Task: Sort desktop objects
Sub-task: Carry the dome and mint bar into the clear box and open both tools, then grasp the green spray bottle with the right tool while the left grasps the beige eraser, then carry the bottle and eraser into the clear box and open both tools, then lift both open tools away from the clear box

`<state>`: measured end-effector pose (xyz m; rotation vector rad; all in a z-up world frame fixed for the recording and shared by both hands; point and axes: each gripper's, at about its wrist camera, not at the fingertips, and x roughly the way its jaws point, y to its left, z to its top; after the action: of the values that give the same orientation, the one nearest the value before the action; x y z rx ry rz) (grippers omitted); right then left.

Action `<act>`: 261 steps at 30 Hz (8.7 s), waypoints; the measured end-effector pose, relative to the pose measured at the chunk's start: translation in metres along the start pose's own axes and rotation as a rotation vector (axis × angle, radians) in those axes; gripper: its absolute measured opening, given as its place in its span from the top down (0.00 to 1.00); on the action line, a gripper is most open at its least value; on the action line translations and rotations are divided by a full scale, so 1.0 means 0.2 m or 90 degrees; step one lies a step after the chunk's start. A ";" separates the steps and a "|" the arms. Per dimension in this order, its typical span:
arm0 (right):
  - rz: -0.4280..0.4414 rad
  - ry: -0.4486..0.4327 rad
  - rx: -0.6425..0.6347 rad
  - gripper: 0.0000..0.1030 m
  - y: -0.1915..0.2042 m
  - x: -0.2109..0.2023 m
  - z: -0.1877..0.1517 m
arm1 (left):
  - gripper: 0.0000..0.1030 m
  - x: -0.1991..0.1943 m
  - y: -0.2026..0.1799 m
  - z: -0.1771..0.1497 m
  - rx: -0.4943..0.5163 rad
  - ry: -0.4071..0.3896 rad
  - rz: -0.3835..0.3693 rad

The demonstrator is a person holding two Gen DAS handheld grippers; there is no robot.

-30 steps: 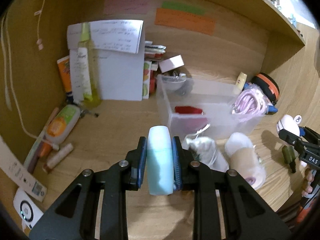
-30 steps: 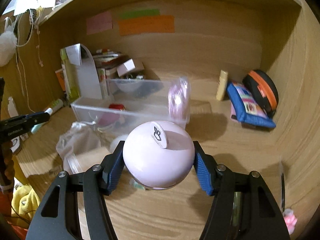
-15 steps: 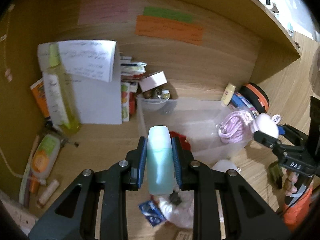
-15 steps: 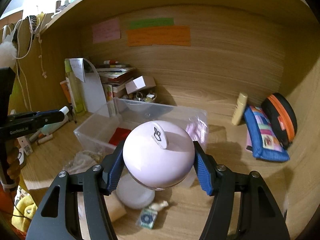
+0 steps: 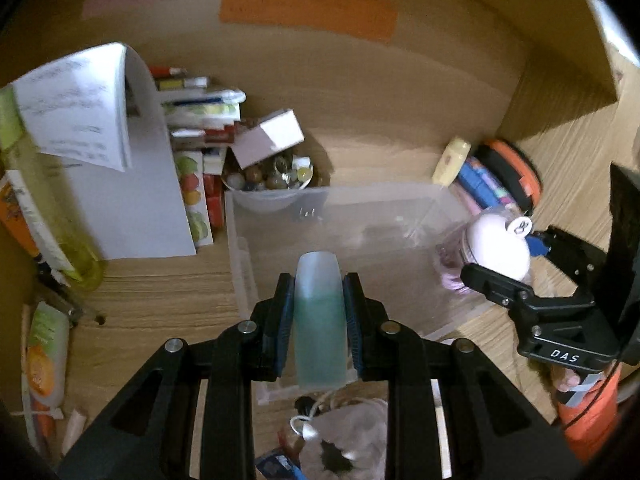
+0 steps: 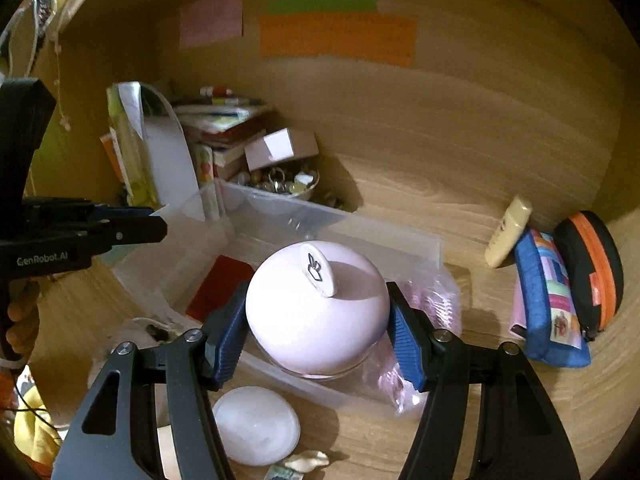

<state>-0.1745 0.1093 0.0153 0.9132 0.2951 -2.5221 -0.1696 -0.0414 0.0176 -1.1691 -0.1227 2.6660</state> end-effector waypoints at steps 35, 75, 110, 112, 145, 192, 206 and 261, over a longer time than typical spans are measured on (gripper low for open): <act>-0.073 0.167 -0.130 0.39 0.13 0.34 0.08 | 0.75 0.22 -0.07 0.00 0.079 0.094 0.030; -0.086 0.061 -0.078 0.21 0.16 -0.18 -0.16 | 0.26 -0.33 -0.05 -0.16 0.052 -0.043 0.037; -0.202 0.105 0.163 0.21 -0.46 -0.40 -0.88 | 0.26 -0.27 -0.23 -0.72 0.127 0.040 0.022; -0.182 0.107 0.168 0.22 -0.47 -0.38 -0.89 | 0.26 -0.27 -0.22 -0.73 0.124 0.043 0.023; -0.044 0.006 0.084 0.63 -0.10 -0.49 -0.68 | 0.77 -0.25 -0.12 -0.89 0.062 0.037 -0.010; 0.040 -0.024 0.044 0.63 -0.04 -0.01 0.05 | 0.77 -0.21 0.02 0.05 0.030 -0.128 0.034; 0.023 0.011 0.067 0.63 -0.10 0.23 0.14 | 0.77 0.11 0.13 0.18 -0.006 -0.070 0.037; -0.131 -0.005 -0.128 0.36 0.19 0.31 0.06 | 0.45 0.21 0.13 0.16 -0.023 -0.047 0.018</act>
<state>-0.2067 0.0513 -0.0176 0.8304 0.6579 -2.6194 -0.2251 -0.0566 0.0058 -1.0914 -0.1678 2.7434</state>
